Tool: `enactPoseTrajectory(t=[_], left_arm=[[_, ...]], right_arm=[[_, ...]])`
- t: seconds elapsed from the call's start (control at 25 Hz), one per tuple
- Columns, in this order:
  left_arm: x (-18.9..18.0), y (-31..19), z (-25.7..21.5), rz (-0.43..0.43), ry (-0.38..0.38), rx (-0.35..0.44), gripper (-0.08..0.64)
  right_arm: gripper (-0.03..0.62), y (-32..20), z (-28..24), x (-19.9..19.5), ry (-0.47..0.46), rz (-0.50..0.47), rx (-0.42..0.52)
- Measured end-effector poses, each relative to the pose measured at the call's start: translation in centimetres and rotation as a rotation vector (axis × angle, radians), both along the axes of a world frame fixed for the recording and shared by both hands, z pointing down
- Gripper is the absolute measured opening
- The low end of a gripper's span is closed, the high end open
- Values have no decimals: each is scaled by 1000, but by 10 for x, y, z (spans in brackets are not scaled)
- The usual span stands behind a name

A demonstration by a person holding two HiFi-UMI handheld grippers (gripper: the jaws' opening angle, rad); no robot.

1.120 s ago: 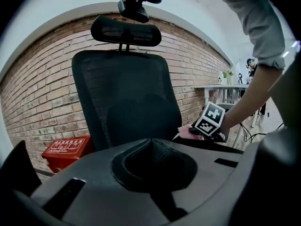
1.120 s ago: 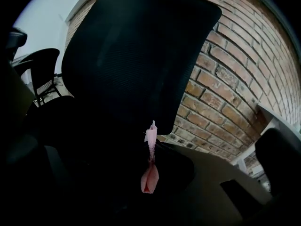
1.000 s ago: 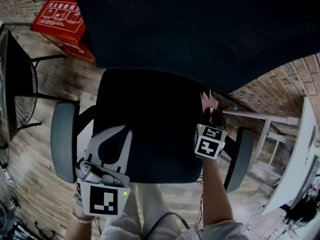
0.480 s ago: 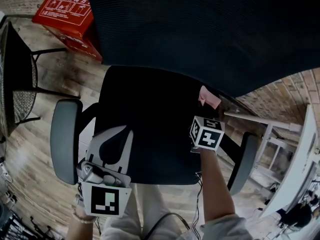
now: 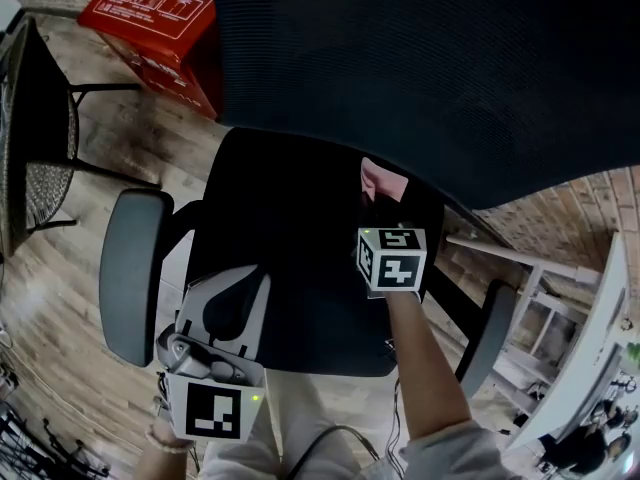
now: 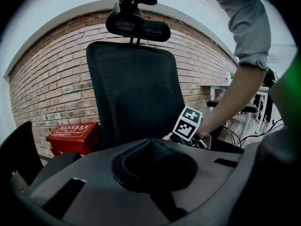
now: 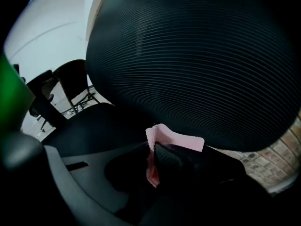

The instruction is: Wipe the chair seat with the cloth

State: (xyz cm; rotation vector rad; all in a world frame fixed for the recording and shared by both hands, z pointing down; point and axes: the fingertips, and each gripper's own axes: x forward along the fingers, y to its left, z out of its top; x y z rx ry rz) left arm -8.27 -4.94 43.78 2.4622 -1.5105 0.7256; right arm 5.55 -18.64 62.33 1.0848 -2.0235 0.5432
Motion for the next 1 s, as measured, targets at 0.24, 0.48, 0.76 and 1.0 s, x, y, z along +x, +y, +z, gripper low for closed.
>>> enactPoseTrajectory(t=[0.24, 0.48, 0.76, 1.0], left_arm=[[-8, 13, 3, -27, 9, -13, 18], [-14, 28, 6, -48, 14, -21, 18], [-31, 39, 4, -81, 13, -14, 18], [-33, 44, 0, -92, 23, -11, 18]], right_arm=[[55, 0, 1, -54, -52, -129, -1], [55, 12, -3, -111, -105, -284, 3], [55, 31, -11, -178, -163, -461, 8], [55, 57, -19, -222, -217, -580, -5]])
